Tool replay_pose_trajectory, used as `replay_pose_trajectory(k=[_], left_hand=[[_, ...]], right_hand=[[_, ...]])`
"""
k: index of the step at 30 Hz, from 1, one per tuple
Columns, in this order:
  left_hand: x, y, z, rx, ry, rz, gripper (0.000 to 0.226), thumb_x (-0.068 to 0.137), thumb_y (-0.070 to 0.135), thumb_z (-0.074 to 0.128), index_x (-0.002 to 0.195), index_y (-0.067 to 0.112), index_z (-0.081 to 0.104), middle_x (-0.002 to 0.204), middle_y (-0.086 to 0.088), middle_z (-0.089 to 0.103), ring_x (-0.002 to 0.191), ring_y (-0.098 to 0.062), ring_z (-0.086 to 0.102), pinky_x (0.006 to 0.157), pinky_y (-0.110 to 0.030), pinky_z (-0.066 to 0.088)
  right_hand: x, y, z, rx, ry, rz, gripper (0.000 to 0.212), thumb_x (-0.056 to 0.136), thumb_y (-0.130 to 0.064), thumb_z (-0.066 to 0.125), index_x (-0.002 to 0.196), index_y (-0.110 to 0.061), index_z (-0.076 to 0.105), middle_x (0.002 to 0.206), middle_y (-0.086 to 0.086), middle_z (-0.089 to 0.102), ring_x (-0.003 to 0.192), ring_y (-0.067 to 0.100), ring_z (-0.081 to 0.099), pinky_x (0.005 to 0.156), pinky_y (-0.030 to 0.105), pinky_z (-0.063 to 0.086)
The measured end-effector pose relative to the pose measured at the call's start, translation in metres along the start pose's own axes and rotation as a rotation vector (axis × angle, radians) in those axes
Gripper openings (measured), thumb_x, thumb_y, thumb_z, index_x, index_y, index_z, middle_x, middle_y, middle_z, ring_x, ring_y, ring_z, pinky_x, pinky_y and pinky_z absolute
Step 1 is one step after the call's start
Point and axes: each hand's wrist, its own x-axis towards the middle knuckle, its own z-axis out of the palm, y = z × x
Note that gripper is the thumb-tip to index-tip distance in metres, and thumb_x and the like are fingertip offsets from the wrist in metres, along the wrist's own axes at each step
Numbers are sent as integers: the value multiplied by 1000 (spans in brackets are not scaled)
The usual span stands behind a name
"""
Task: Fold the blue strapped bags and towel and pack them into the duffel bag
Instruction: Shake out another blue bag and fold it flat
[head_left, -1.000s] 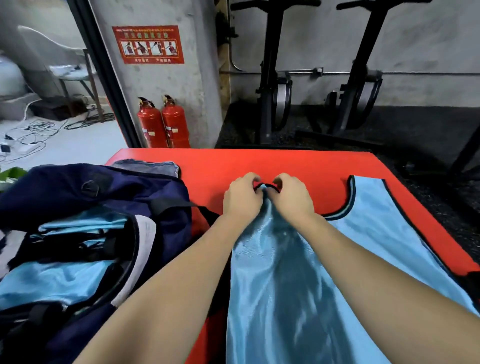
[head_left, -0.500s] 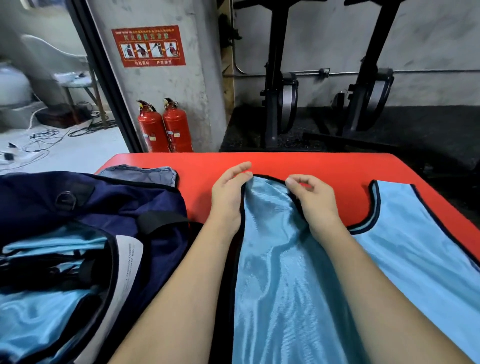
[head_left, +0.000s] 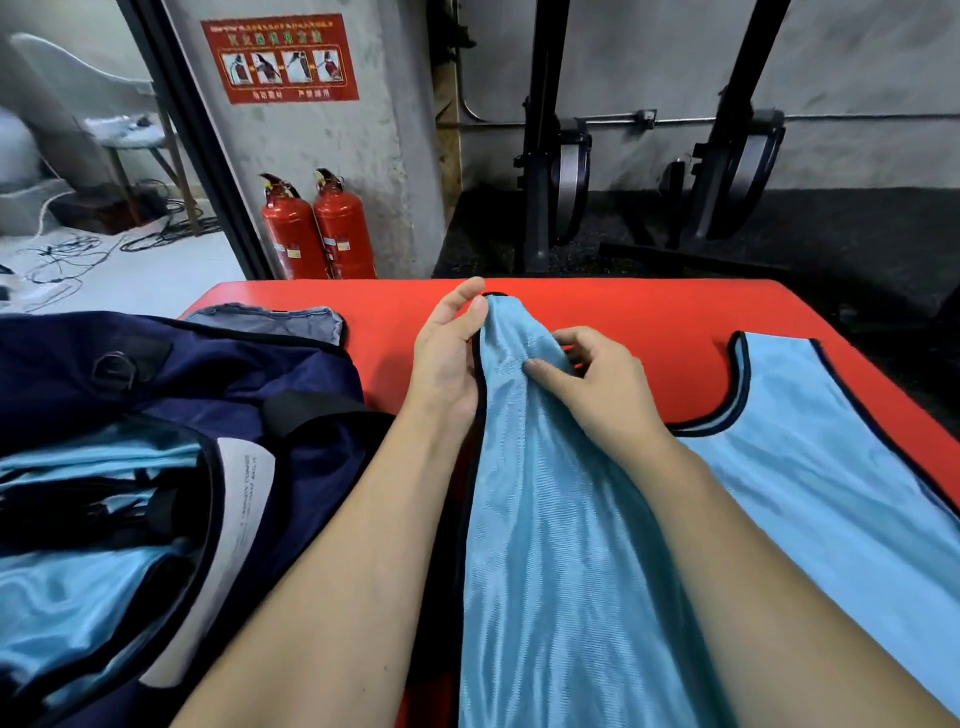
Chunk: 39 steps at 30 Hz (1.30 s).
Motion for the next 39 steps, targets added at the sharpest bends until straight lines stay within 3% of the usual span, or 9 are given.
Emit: replay_pose_trajectory(k=[6,12,16,19,21,24,27,33,39], left_hand=[[-2,2,2,-50,-15,-6,18,99,4,54,105,20,62,82,-3,69,72,-16,64,70,-31,55],[3,0,1,-80,-14,-34,19,94,4,62,104,19,61,91,-7,66,76,-19,64,71,-31,56],[2,2,0,-75,18,-52,28,89,2,66,112,19,61,97,-10,70,81,-23,67,74,-34,58],[3,3,1,-31,42,-83,30,91,0,60,116,16,59,90,-8,67,66,-17,66,59,-25,55],[4,2,2,-5,23,-91,27,86,6,66,111,17,60,93,-9,68,76,-21,65,71,-32,57],[6,-2,1,71,34,-69,42,73,19,82,110,12,63,108,-14,70,95,-30,67,95,-46,55],[2,-2,4,145,-13,-119,69,70,40,89,122,2,63,121,-25,67,113,-41,66,101,-56,51],[3,-5,3,273,16,-52,19,88,6,71,105,11,75,91,-9,73,81,-19,68,76,-31,58],[9,1,2,117,112,9,25,93,-5,56,102,13,71,88,-10,68,76,-21,63,75,-32,55]], right_hand=[[-1,-16,-7,318,221,-139,25,88,-20,76,110,-23,66,76,-4,65,67,7,57,67,21,46],[0,-20,-4,397,-94,-10,15,88,-26,76,102,-18,77,108,-6,75,108,6,65,97,21,44],[-3,-21,-6,343,-39,-93,11,90,-21,74,98,-15,78,102,-5,76,102,7,67,97,26,47],[-5,-20,-6,288,-78,-117,10,93,-22,71,98,-16,78,97,-9,76,92,1,66,90,25,47],[-7,-24,-6,318,-132,-112,16,95,-18,66,108,-15,75,99,-14,74,90,-5,64,86,18,46],[-5,-28,-6,367,-136,-124,27,96,-16,64,123,-16,67,123,-9,69,117,1,60,104,26,44],[-5,-29,-6,340,-144,-145,26,95,-24,63,120,-18,71,122,-9,70,120,4,60,110,32,43],[-8,-27,-7,259,-219,-143,22,100,-18,57,106,-14,78,109,-7,76,113,3,64,102,21,45],[-4,-21,-1,295,-172,-55,26,89,-33,62,111,-27,75,115,10,71,112,35,63,103,56,46]])
